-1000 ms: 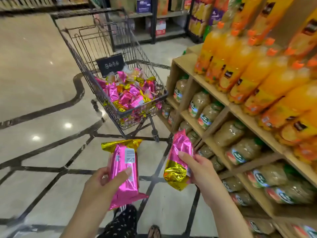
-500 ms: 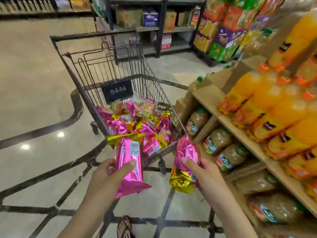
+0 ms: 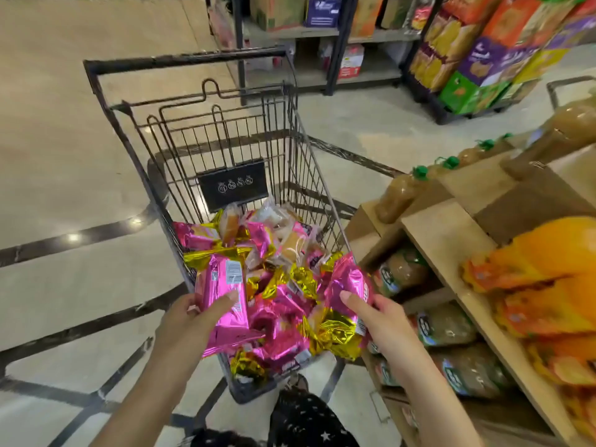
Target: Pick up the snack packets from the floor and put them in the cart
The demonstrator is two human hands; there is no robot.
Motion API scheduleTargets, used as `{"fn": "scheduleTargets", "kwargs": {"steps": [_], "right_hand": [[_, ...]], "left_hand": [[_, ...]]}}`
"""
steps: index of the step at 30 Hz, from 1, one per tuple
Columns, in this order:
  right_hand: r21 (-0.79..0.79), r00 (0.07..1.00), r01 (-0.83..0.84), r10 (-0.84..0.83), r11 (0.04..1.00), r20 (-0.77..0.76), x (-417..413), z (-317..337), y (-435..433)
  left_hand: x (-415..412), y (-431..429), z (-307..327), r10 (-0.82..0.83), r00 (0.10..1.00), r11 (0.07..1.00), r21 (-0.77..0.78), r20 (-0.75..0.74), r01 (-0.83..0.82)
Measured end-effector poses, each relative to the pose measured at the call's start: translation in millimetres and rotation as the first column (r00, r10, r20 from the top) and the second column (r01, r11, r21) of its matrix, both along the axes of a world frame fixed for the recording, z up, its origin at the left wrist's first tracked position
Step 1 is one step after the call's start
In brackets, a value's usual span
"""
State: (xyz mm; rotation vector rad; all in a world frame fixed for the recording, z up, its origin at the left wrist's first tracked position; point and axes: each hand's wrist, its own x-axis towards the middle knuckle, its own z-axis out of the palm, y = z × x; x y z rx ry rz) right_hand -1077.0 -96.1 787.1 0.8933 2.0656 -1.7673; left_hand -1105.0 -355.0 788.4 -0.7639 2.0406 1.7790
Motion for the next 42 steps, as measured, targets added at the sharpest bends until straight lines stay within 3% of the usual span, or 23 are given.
{"fn": "scheduleTargets", "kwargs": {"steps": [10, 15, 21, 25, 28, 32, 35, 39, 42], "right_hand": [[0.007, 0.996, -0.04, 0.039, 0.999, 0.085, -124, -34, -19], [0.056, 0.991, 0.022, -0.029, 0.998, 0.129, -163, -68, -66], [0.094, 0.952, 0.183, -0.201, 0.979, 0.232, -185, -88, -120], [0.096, 0.933, 0.239, -0.256, 0.966, 0.253, -188, -92, -137], [0.171, 0.913, 0.229, -0.272, 0.958, 0.304, -175, -90, -142], [0.274, 0.861, 0.302, -0.384, 0.913, 0.333, -137, -76, -139], [0.374, 0.832, 0.365, -0.479, 0.852, 0.28, -89, -70, -130], [0.547, 0.807, 0.331, -0.531, 0.769, 0.258, -18, -38, -131], [0.695, 0.787, 0.203, -0.537, 0.69, 0.304, 45, -20, -142]], "left_hand": [[-102, -11, -31, -0.054, 0.995, 0.993, -0.103, 0.086, 0.063], [-169, -25, -59, -0.18, 0.977, 0.977, -0.099, 0.113, 0.191], [-228, -55, -83, -0.335, 0.917, 0.923, -0.12, 0.216, 0.366], [-242, -62, -85, -0.38, 0.892, 0.916, -0.038, 0.244, 0.4], [-242, -62, -78, -0.505, 0.832, 0.85, -0.036, 0.231, 0.526], [-232, -47, -56, -0.756, 0.637, 0.588, -0.275, 0.149, 0.761], [-218, -28, -43, -0.928, 0.355, 0.258, -0.489, 0.114, 0.833], [-182, 5, -37, -0.974, -0.07, -0.2, -0.675, 0.214, 0.71], [-136, 28, -30, -0.926, -0.28, -0.371, -0.761, 0.254, 0.533]]}}
